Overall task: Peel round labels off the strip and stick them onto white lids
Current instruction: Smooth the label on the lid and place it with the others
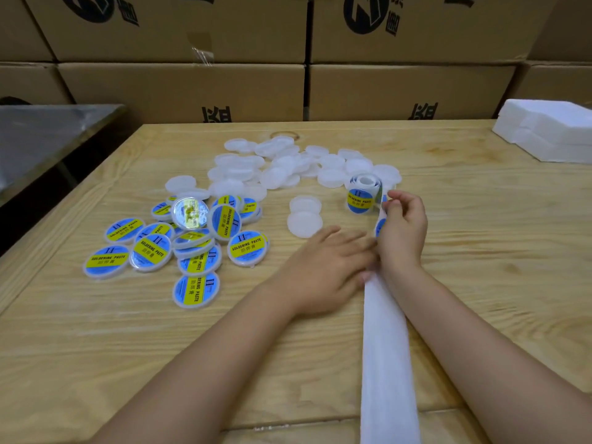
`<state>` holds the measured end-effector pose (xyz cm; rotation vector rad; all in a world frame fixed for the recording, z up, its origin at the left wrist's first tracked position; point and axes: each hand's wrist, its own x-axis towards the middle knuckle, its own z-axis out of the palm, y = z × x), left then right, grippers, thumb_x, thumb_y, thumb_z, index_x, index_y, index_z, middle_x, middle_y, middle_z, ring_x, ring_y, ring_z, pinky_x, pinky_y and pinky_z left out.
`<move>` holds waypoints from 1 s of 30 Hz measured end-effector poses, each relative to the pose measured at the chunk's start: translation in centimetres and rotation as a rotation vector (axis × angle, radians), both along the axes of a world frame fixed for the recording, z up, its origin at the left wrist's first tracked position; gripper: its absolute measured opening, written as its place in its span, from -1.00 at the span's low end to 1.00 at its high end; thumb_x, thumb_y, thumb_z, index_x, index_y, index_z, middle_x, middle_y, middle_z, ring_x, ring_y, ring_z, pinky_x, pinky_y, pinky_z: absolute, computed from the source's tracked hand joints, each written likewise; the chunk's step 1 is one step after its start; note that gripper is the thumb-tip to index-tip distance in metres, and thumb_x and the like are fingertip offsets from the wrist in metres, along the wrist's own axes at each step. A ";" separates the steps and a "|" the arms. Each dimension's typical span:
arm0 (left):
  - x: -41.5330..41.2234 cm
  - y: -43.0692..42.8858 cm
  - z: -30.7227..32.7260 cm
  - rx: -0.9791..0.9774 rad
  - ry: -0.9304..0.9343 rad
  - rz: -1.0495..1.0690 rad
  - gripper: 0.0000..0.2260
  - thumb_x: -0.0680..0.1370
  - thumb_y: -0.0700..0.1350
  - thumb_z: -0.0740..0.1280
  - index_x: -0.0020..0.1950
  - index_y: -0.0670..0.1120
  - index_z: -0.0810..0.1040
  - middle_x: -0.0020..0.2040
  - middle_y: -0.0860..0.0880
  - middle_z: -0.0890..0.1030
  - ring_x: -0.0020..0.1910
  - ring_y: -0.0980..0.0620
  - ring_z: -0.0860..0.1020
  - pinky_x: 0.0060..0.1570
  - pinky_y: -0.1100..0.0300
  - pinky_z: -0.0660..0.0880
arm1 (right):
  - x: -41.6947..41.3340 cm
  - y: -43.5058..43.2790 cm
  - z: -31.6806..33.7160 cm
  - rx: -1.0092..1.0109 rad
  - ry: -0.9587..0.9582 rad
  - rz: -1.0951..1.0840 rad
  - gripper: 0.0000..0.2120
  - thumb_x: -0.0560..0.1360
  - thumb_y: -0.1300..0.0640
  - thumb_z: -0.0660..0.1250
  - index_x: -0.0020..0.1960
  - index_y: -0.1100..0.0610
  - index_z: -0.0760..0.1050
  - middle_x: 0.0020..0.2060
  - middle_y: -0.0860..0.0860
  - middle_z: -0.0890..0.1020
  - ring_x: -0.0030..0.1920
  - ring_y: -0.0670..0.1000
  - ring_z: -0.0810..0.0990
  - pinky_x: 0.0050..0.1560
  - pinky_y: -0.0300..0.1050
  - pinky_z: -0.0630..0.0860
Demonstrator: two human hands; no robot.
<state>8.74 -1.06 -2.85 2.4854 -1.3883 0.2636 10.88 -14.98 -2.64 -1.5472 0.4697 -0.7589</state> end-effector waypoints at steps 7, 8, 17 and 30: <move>1.1 1.3 -0.1 -0.098 0.041 0.002 -0.81 0.52 -0.14 0.27 0.05 -0.16 0.62 0.07 -0.08 0.64 0.10 -0.07 0.56 0.16 -0.01 0.38 | -0.4 -2.5 0.1 -0.665 0.276 0.159 -0.78 0.45 0.29 0.28 0.05 0.14 0.59 0.04 0.09 0.57 0.09 0.13 0.48 0.03 -0.17 0.32; 1.1 1.4 0.0 -0.119 0.058 0.011 -0.83 0.50 -0.16 0.30 0.01 -0.17 0.62 0.01 -0.07 0.65 0.05 -0.08 0.57 0.10 -0.01 0.41 | -0.7 -2.5 0.1 -0.730 0.270 0.166 -0.80 0.43 0.27 0.33 0.04 0.14 0.60 0.02 0.08 0.57 0.07 0.12 0.48 -0.03 -0.21 0.28; 1.7 1.4 -0.4 -0.145 0.161 0.101 -0.59 0.51 -0.17 0.30 0.37 -0.10 0.42 0.41 -0.03 0.39 0.39 0.02 0.33 0.36 0.15 0.19 | -1.2 -1.8 0.0 -1.052 0.421 0.319 -0.69 0.43 0.08 0.39 0.13 0.19 0.56 0.06 0.12 0.54 0.14 0.15 0.46 0.10 -0.04 0.40; 2.0 1.2 -0.8 -0.126 0.272 0.155 -0.46 0.51 -0.13 0.27 0.48 -0.05 0.23 0.40 0.00 0.38 0.32 0.00 0.34 0.25 0.25 0.18 | -0.9 -1.8 -0.1 -1.064 0.483 0.321 -0.69 0.48 0.01 0.37 0.13 0.18 0.54 0.08 0.13 0.52 0.15 0.16 0.43 0.16 0.00 0.37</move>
